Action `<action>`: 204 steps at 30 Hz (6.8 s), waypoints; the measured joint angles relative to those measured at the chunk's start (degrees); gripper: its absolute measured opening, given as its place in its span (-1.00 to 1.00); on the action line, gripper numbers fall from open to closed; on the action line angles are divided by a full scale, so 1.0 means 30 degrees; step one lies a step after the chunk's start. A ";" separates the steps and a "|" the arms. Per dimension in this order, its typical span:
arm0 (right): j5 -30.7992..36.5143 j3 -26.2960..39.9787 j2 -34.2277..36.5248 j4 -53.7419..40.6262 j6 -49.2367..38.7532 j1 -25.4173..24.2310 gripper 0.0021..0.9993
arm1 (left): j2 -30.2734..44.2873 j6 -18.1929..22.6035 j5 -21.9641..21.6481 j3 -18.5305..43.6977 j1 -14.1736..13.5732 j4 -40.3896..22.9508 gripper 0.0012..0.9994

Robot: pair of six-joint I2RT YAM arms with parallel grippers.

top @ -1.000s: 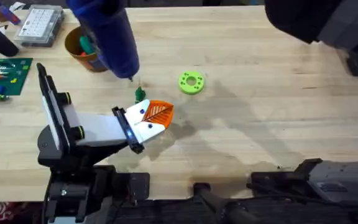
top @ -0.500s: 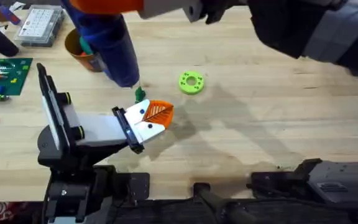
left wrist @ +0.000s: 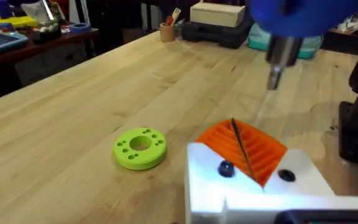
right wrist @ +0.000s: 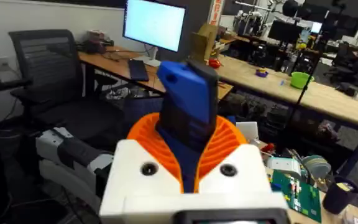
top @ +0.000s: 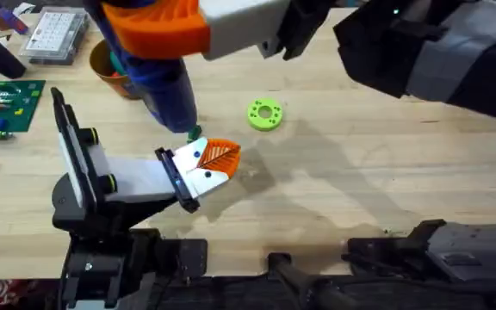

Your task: Pick up the gripper from the table and insert it into the empty holder that is missing its gripper. Then pick up a screw, insert it into the mounting hole, and use the screwdriver to tighten it. Finally, clean up the table by picking up the vegetable and placing it into the bucket.

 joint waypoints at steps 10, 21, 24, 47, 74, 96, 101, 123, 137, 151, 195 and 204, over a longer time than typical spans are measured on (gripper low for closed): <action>-0.0034 -0.0007 0.0028 0.0005 -0.0058 0.0493 -0.87 | 0.0000 0.0001 0.0000 0.0000 0.0000 0.0000 -0.97; -0.0029 -0.0869 0.0081 0.0196 -0.0444 0.0485 -0.87 | 0.0000 0.0000 0.0000 0.0000 0.0000 0.0000 -0.97; -0.0022 -0.1050 0.0132 0.0217 -0.0444 0.0485 -0.87 | 0.0000 0.0007 0.0000 0.0000 0.0000 0.0000 -0.97; 0.0924 -0.2069 0.0146 0.0207 -0.1372 0.0485 -0.87 | -0.0006 0.0006 0.0000 0.0000 0.0000 0.0000 -0.97; 0.0993 -0.2715 0.0736 0.0766 -0.1353 0.0417 -0.87 | 0.0000 0.0005 0.0000 0.0000 0.0000 0.0000 -0.97; 0.0998 -0.3388 0.0736 0.1602 -0.1005 0.0107 -0.87 | 0.0000 0.0007 0.0000 0.0000 0.0000 0.0000 -0.97; 0.1021 -0.3484 0.0736 0.1609 -0.1005 0.0107 -0.87 | 0.0000 0.0007 -0.0004 0.0000 0.0000 0.0000 -0.97; 0.1443 -0.3577 0.0831 0.1708 -0.1020 0.0124 -0.87 | 0.0000 0.0004 -0.0007 0.0000 0.0000 0.0000 -0.97; 0.1421 -0.3577 0.1151 0.1706 -0.1020 0.0165 -0.87 | 0.0000 0.0000 -0.0007 0.0000 0.0000 -0.0003 -0.97; 0.1326 -0.3577 0.1149 0.1721 -0.1020 0.0165 -0.87 | 0.0000 0.0007 -0.0005 0.0000 0.0000 0.0000 -0.97; 0.0863 -0.3658 0.1151 0.1719 -0.1384 0.0201 -0.87 | 0.0000 0.0000 -0.0001 0.0000 0.0000 0.0000 -0.97; 0.0685 -0.3672 0.1151 0.1725 -0.1466 0.0201 -0.87 | -0.0006 0.0007 -0.0007 0.0000 0.0000 0.0000 -0.97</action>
